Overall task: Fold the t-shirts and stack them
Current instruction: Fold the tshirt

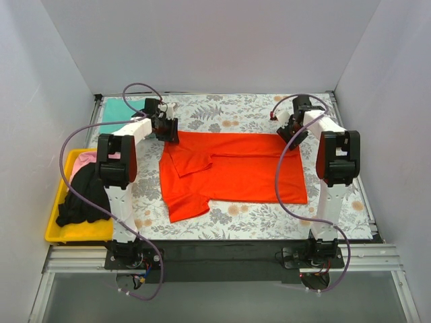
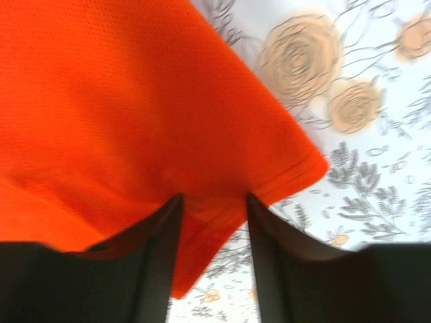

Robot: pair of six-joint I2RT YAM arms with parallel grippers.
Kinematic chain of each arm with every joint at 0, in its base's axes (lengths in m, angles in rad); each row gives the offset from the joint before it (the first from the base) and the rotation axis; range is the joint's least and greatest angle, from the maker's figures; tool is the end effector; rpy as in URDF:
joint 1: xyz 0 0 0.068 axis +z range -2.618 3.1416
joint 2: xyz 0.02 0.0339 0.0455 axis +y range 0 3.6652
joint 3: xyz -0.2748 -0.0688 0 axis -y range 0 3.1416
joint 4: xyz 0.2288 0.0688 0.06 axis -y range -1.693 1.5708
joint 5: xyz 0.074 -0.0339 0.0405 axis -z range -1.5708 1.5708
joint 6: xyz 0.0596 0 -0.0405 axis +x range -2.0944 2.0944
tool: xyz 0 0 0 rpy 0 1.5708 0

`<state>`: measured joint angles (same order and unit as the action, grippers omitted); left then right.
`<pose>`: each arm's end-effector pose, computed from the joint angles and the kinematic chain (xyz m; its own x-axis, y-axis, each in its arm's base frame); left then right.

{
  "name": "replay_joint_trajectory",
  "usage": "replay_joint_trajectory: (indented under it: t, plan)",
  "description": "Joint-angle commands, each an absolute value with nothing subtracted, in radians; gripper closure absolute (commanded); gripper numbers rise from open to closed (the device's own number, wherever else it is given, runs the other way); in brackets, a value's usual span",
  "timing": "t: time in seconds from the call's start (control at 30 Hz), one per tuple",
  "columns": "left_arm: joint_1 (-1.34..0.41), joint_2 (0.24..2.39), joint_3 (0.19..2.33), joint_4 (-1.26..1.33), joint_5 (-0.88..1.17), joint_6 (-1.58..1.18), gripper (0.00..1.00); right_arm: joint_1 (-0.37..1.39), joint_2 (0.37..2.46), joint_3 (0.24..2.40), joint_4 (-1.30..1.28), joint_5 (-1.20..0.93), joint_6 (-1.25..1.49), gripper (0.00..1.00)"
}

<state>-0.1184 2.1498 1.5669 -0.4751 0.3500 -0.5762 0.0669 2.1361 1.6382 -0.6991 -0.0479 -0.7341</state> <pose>0.4526 -0.0744 0.1544 -0.8770 -0.4111 -0.2486 -0.2383 0.8216 -0.5179 0.4445 0.0326 0.1647 -0.6332 -0.7131 -0.3010 -0.6848 0.6974 -0.2115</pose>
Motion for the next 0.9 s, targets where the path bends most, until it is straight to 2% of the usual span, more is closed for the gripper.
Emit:
replay_joint_trajectory:
  t: [0.0,0.07,0.1,0.17,0.2,0.23,0.27,0.3,0.37,0.47,0.5,0.6,0.8,0.87]
  plan:
    - [-0.103,2.194,1.638,-0.546,0.415,-0.537,0.67,0.066,2.162,1.669,-0.655,-0.082,-0.721,0.47]
    - [-0.103,2.146,1.622,-0.554,0.481,-0.528,0.61,0.064,2.088,1.680,-0.678,-0.121,-0.727,0.36]
    - [-0.103,2.076,1.612,-0.560,0.552,-0.525,0.59,0.066,2.056,1.683,-0.707,-0.158,-0.732,0.28]
    - [-0.103,1.995,1.571,-0.592,0.630,-0.496,0.50,0.064,1.943,1.683,-0.741,-0.192,-0.752,0.19]
    - [-0.103,1.906,1.556,-0.610,0.690,-0.477,0.46,0.066,1.904,1.677,-0.783,-0.227,-0.762,0.12]
    - [-0.104,1.863,1.533,-0.653,0.713,-0.457,0.36,0.064,1.863,1.666,-0.804,-0.238,-0.779,0.11]
    - [-0.103,1.821,1.513,-0.684,0.727,-0.396,0.18,0.067,1.783,1.626,-0.819,-0.244,-0.811,0.10]
    - [-0.103,1.745,1.472,-0.719,0.742,-0.358,0.15,0.072,1.745,1.599,-0.853,-0.248,-0.834,0.10]
    - [-0.103,1.631,1.422,-0.849,0.770,-0.211,0.14,0.078,1.631,1.469,-0.876,-0.239,-0.889,0.11]
    - [-0.104,1.467,1.271,-0.965,0.761,-0.061,0.13,0.100,1.492,1.244,-0.884,-0.195,-0.928,0.19]
    - [-0.106,1.427,1.235,-0.986,0.755,-0.031,0.13,0.112,1.459,1.182,-0.882,-0.183,-0.933,0.24]
    - [-0.136,1.292,1.109,-1.045,0.718,0.059,0.16,0.138,1.349,1.018,-0.876,-0.176,-0.930,0.31]
    - [-0.248,1.203,0.953,-1.080,0.620,0.068,0.24,0.205,1.235,0.827,-0.795,-0.091,-0.923,0.42]
    - [-0.274,1.192,0.922,-1.063,0.604,0.042,0.25,0.210,1.233,0.772,-0.760,-0.060,-0.931,0.43]
